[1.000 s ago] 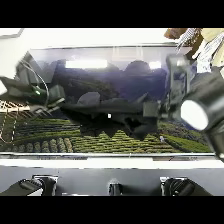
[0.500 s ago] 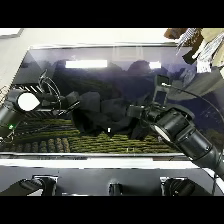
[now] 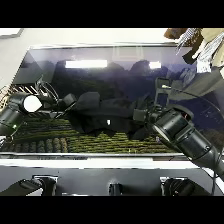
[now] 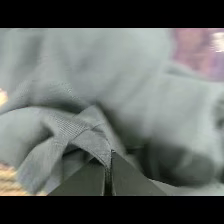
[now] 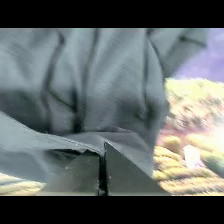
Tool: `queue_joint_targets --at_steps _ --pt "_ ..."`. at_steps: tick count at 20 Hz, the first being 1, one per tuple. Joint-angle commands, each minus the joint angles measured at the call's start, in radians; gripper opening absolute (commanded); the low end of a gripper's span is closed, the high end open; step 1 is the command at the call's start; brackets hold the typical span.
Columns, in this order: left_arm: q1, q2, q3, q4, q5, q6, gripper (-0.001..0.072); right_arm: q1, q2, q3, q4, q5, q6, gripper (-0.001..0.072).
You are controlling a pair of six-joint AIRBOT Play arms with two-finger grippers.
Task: Fold the clothes and pants, and hang the long-sleeved shirts on hangers.
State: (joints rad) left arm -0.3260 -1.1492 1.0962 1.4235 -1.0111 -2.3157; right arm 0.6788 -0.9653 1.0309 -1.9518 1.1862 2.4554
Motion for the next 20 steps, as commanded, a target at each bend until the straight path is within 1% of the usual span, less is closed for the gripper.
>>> queue_joint_targets --at_steps 1,3,6,8,9,10,12,13,16,19,20 --pt "0.019 -0.005 -0.058 -0.026 -0.052 -0.010 0.0020 0.001 -0.001 -0.043 -0.006 0.006 0.041 0.0024" --pt "0.019 -0.005 -0.064 -0.060 -0.039 0.027 0.0025 0.001 -0.001 -0.043 -0.012 -0.052 0.085 0.0024" --pt "0.019 -0.004 -0.064 -0.121 -0.001 0.115 0.0042 0.001 -0.001 -0.043 -0.002 -0.119 0.105 0.0024" --pt "0.019 -0.004 -0.063 -0.142 0.009 0.148 0.0044 0.001 -0.001 -0.043 0.014 -0.149 0.106 0.0024" --pt "0.019 -0.004 -0.059 -0.141 0.009 0.149 0.0047 0.001 -0.001 -0.043 0.023 -0.167 0.108 0.0024" --pt "0.022 -0.004 -0.051 -0.142 0.009 0.175 0.0107 0.001 -0.001 -0.043 0.028 -0.188 0.108 0.0024" --pt "0.031 -0.003 -0.023 -0.142 -0.005 0.215 0.0548 0.001 -0.001 -0.043 0.029 -0.230 0.108 0.0024" --pt "0.041 -0.003 -0.002 -0.141 -0.023 0.229 0.0619 0.001 -0.001 -0.043 0.026 -0.245 0.108 0.0024" --pt "0.138 0.007 0.077 -0.141 -0.114 0.271 0.0619 -0.004 -0.001 -0.043 0.019 -0.237 0.108 0.0024" --pt "0.328 0.079 0.095 -0.140 -0.158 0.369 0.0619 -0.004 -0.001 -0.042 -0.005 -0.230 0.108 0.0024" --pt "0.412 0.107 0.095 -0.137 -0.173 0.427 0.0619 -0.004 -0.001 -0.041 -0.005 -0.231 0.108 0.0024"
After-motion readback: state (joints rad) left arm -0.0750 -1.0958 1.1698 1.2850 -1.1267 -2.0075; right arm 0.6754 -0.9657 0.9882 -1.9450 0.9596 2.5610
